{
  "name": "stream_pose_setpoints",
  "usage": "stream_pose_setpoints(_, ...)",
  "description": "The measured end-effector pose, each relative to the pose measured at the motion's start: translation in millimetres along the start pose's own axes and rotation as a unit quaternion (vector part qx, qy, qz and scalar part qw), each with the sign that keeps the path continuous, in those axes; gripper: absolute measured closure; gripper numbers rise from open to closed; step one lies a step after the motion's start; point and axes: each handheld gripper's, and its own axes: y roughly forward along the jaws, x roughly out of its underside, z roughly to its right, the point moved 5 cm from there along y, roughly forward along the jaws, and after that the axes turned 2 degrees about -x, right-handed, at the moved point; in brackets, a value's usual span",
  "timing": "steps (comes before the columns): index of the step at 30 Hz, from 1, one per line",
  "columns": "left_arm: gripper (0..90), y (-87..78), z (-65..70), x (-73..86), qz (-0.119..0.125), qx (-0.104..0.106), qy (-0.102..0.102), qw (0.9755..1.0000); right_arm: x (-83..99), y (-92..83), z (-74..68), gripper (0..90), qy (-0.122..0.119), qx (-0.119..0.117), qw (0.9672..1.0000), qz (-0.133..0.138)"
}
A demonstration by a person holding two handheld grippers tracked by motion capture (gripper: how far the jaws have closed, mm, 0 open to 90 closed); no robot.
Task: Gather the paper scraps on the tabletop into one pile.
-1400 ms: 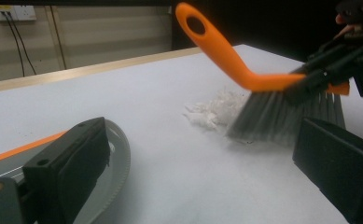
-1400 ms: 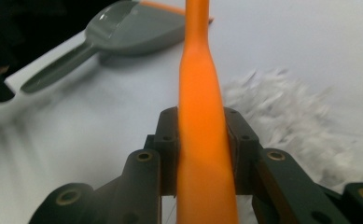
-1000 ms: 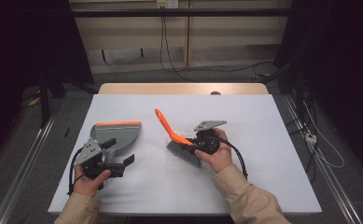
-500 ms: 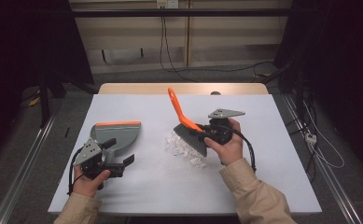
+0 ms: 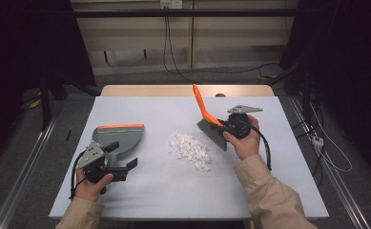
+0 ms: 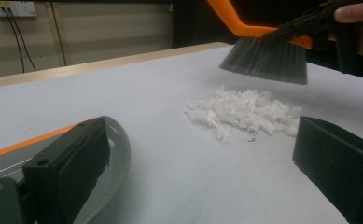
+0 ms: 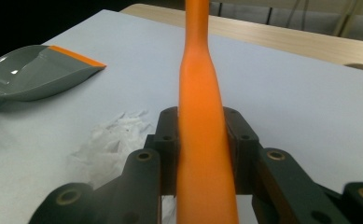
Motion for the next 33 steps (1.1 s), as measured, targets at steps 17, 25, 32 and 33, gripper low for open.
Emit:
stream_pose_setpoints(17, 3.6, -0.5, -3.4, 1.0, 0.000, -0.011, -0.006, 0.9999, -17.5, 71.6, -2.6, 71.2, -0.087, -0.053, 0.9948, -0.011)
stream_pose_setpoints(25, 3.6, -0.4, -4.0, 0.9, 0.001, -0.016, -0.009, 0.9998, -13.3, 93.6, -20.7, 71.2, -0.136, -0.097, 0.9853, -0.036)
stream_pose_setpoints(32, 3.6, -0.7, -3.6, 1.8, -0.001, -0.014, -0.006, 0.9999, -4.8, 83.6, -41.0, 71.2, -0.177, -0.144, 0.9721, -0.054)
stream_pose_setpoints(33, 3.6, -0.9, -3.5, 1.7, -0.002, -0.013, -0.005, 0.9999, -2.9, 81.0, -42.4, 71.2, -0.179, -0.151, 0.9706, -0.055)
